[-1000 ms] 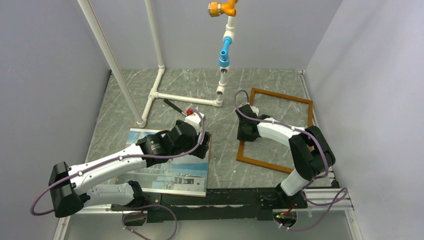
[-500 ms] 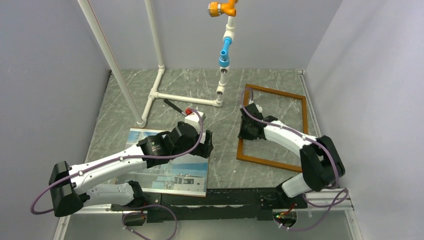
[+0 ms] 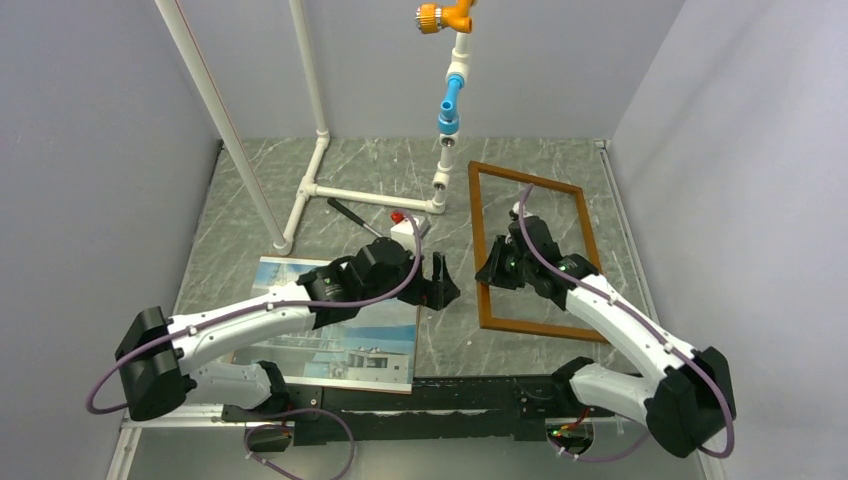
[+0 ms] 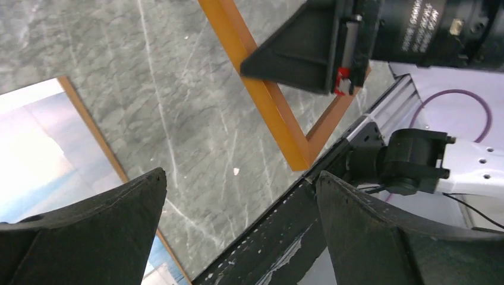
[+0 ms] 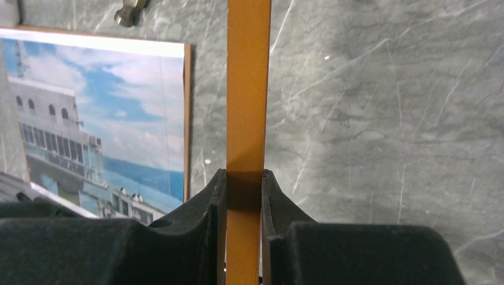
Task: Put the photo into the frame
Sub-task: Turn over the photo frame at the center of the board.
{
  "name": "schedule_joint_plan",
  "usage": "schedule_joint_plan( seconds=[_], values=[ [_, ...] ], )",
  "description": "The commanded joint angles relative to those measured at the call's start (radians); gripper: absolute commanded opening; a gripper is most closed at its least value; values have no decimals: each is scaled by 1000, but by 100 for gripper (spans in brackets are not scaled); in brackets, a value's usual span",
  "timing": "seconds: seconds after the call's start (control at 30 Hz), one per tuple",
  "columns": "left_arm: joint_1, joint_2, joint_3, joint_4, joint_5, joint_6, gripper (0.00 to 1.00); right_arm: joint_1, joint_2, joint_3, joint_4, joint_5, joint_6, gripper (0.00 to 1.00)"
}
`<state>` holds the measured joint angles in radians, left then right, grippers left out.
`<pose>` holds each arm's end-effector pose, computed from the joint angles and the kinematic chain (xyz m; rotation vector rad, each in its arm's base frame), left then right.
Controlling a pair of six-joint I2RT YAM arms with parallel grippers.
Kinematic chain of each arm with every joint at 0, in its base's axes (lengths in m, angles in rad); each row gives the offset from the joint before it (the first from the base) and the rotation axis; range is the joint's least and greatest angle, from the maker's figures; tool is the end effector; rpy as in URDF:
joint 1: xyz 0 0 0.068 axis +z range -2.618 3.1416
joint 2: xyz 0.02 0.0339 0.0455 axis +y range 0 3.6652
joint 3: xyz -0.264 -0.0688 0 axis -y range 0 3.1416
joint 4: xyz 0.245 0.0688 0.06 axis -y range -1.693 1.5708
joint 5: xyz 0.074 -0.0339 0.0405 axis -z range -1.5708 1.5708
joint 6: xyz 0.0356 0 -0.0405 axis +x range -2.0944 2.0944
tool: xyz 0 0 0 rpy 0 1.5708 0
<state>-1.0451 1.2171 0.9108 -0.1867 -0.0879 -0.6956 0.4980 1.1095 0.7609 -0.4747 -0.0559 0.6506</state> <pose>0.1415 -0.2377 0.2927 0.3272 2.1876 -0.9482 0.1991 0.1105 0.2423 0.1619 2.4747 0.5865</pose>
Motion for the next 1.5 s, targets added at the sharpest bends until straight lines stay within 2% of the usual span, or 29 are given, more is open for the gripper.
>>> schedule_joint_plan(
  seconds=[0.0,0.13,0.4,0.6,0.93,1.2,1.33,1.4,1.47],
  values=[
    [63,41,23,165,159,-77,99,-5,-110,-8,-59,-78,-3,0],
    [136,87,24,280,280,-129,98,-8,-197,5,-126,-76,-6,0],
    [163,299,185,309,390,-189,95,-8,-269,52,-223,-135,23,0],
    [172,411,220,422,426,-279,91,-10,-313,85,-268,-200,52,0],
    [183,533,305,438,431,-315,83,-9,-382,107,-362,-218,64,0],
    [194,580,300,512,449,-366,48,-9,-403,107,-407,-222,37,0],
    [193,594,305,498,446,-382,15,-11,-400,126,-440,-182,16,2],
    [192,592,297,506,440,-394,3,-9,-392,144,-458,-152,0,10],
    [189,583,300,477,424,-397,0,-9,-379,174,-478,-115,-16,26]
  ],
)
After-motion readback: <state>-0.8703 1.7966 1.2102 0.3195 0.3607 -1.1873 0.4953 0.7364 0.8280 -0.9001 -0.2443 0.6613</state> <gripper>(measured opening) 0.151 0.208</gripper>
